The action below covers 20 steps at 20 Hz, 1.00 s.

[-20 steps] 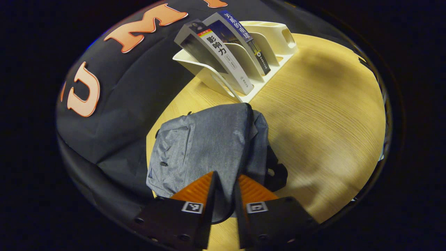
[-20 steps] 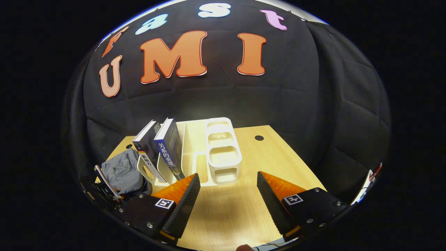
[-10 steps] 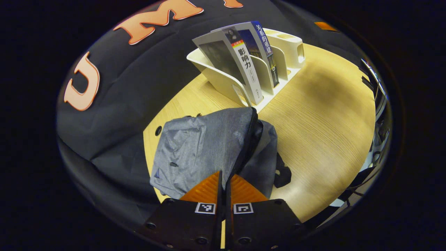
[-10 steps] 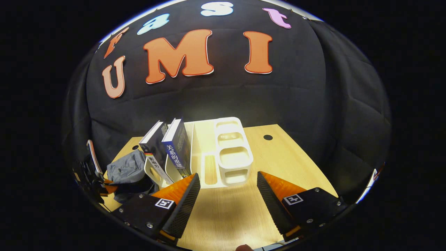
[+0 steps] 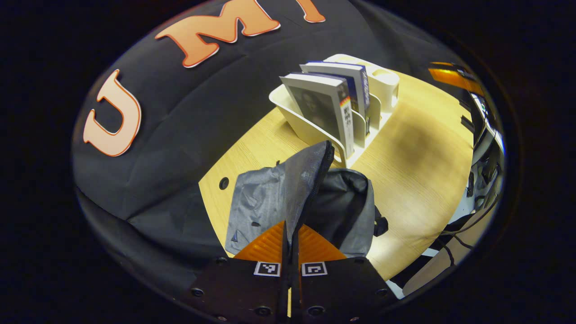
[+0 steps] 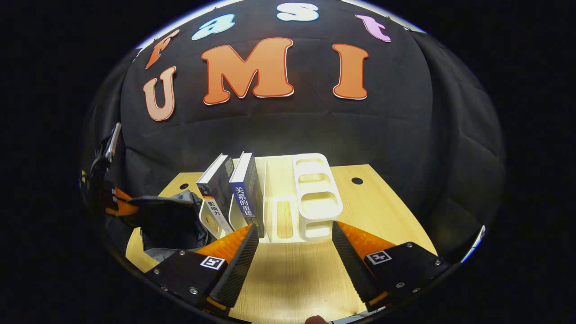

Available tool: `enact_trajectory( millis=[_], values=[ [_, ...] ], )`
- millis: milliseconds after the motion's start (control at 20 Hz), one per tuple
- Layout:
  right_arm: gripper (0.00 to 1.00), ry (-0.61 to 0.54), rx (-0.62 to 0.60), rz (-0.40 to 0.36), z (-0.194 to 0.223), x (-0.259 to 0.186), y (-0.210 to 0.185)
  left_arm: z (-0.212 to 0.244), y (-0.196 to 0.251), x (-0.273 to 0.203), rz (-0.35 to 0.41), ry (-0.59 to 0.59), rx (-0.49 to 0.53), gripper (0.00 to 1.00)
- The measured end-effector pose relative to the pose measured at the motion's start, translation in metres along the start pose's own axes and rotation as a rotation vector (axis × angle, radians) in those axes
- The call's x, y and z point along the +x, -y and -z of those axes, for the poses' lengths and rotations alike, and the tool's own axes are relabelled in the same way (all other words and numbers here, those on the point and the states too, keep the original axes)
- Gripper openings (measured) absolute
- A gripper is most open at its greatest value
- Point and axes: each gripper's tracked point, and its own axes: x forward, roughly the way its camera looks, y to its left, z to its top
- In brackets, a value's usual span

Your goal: Open the schoolbag, grab two books from the bookshelf and put them into the schoolbag.

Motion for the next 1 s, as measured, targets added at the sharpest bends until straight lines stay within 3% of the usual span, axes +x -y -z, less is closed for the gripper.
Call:
enact_trajectory(
  millis=[200,600,800,1000],
  values=[
    [0.98,0.008,0.003,0.016,-0.005,-0.001,0.001,-0.005,-0.029,-0.006,0.018,-0.010,-0.026,0.03],
    [0.98,-0.021,0.039,0.027,-0.015,0.004,-0.017,-0.025,-0.062,-0.013,0.060,0.029,0.020,0.02],
    [0.98,-0.010,0.043,0.013,-0.052,0.005,-0.037,-0.035,-0.072,-0.012,0.121,0.054,-0.025,0.02],
    [0.98,0.026,-0.045,-0.014,-0.110,0.012,-0.071,-0.029,-0.083,-0.008,0.150,0.072,-0.035,0.02]
  ],
)
